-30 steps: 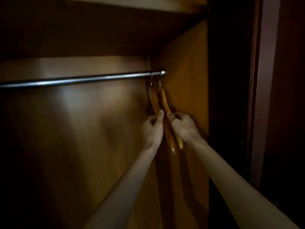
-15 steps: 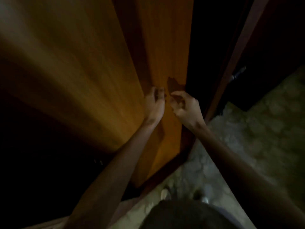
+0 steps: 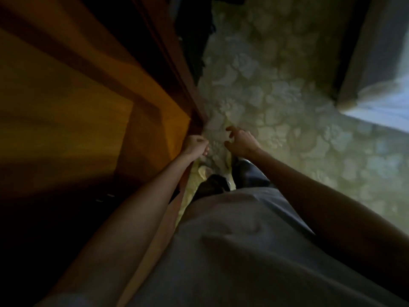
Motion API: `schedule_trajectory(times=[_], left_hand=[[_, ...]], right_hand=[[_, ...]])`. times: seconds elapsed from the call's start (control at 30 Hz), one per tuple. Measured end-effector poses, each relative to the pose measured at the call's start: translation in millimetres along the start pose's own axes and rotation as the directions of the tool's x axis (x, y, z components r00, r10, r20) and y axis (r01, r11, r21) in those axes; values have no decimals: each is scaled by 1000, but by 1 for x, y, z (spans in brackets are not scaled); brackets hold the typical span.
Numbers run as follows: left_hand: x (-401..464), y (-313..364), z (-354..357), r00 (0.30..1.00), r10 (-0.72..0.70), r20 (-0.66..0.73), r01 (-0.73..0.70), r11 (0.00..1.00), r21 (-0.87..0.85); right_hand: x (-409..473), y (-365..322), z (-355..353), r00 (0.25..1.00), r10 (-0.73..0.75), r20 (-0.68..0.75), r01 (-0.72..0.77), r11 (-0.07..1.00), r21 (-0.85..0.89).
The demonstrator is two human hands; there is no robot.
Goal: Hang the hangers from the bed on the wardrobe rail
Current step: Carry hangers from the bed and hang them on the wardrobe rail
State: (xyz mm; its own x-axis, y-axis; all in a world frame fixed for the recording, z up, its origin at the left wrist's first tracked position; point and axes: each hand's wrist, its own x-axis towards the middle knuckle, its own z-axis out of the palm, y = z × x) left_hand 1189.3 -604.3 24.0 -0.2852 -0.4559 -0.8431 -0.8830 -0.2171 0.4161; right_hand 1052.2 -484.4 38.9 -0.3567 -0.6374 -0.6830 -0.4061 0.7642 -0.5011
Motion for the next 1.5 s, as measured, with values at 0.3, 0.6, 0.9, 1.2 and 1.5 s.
schedule_trajectory(times=[0.3, 0.6, 0.9, 1.2, 1.5], left_hand=[[1, -21, 103, 948, -121, 294, -65, 830, 553], [1, 98, 251, 903, -1, 430, -351, 577, 738], [-2, 222, 387, 827, 173, 535, -562, 285, 776], [41, 305, 456, 899, 59, 434, -437, 173, 883], [27, 440, 645, 914, 26, 404, -385, 367, 847]], right_hand=[[-84, 169, 44, 903, 411, 126, -428, 887, 175], [-171, 291, 38, 729, 681, 63, -512, 483, 710], [-228, 379, 36, 552, 823, 137, -364, 90, 927], [-190, 515, -135, 533, 844, -59, -151, 164, 975], [-235, 686, -281, 498, 866, -38, -268, 195, 943]])
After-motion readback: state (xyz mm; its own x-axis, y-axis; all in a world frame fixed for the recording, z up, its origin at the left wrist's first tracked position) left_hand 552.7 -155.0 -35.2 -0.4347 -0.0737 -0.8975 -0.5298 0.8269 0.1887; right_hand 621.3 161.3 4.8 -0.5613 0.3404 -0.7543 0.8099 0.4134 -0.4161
